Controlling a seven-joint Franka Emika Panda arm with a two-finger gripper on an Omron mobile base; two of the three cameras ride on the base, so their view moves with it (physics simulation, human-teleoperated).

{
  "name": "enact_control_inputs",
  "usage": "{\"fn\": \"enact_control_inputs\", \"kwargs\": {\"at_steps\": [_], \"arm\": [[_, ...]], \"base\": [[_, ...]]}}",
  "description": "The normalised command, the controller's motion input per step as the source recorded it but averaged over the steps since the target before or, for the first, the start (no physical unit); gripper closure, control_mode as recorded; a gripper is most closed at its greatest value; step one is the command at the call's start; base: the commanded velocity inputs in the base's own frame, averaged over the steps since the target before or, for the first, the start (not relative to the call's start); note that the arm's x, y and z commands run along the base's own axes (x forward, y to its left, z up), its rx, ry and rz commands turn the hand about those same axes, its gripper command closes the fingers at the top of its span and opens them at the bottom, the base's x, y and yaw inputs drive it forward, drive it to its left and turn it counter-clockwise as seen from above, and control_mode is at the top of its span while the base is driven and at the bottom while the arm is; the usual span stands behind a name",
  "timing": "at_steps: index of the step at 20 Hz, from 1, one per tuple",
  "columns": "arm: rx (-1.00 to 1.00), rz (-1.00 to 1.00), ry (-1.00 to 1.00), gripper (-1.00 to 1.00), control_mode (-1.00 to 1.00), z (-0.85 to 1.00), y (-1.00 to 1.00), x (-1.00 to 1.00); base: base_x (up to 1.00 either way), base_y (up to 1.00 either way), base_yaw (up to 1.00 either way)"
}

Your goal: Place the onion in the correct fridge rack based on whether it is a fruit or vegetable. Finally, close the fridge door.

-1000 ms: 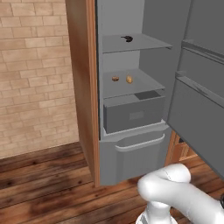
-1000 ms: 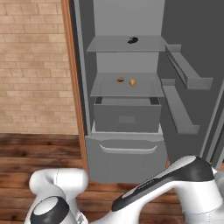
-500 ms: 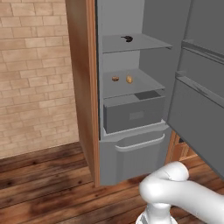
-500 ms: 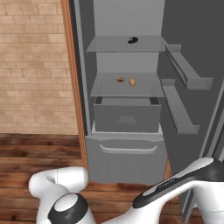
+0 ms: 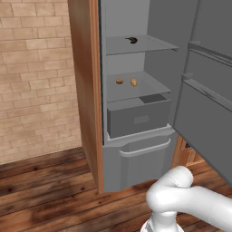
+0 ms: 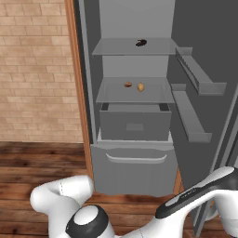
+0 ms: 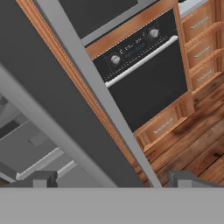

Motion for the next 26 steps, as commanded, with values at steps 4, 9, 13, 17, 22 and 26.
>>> {"fn": "enact_control_inputs", "kwargs": {"at_steps": [4, 9, 13, 17, 22, 26], "arm": [[0.00, 0.00, 0.00, -1.00, -1.00, -0.22, -0.21, 0.25], [0.00, 0.00, 0.00, -1.00, -1.00, -0.32, -0.39, 0.36], [0.00, 0.00, 0.00, -1.00, -1.00, -0.13, -0.39, 0.23], [0.01, 0.00, 0.01, -1.00, -1.00, -0.04, -0.07, 0.02], [0.00, 0.00, 0.00, -1.00, -1.00, -0.23, -0.24, 0.17], [0.00, 0.00, 0.00, -1.00, -1.00, -0.11, -0.19, 0.20]], "base": [[0.00, 0.00, 0.00], [0.00, 0.00, 0.00], [0.00, 0.00, 0.00], [0.00, 0.00, 0.00], [0.00, 0.00, 0.00], [0.00, 0.00, 0.00]]}}
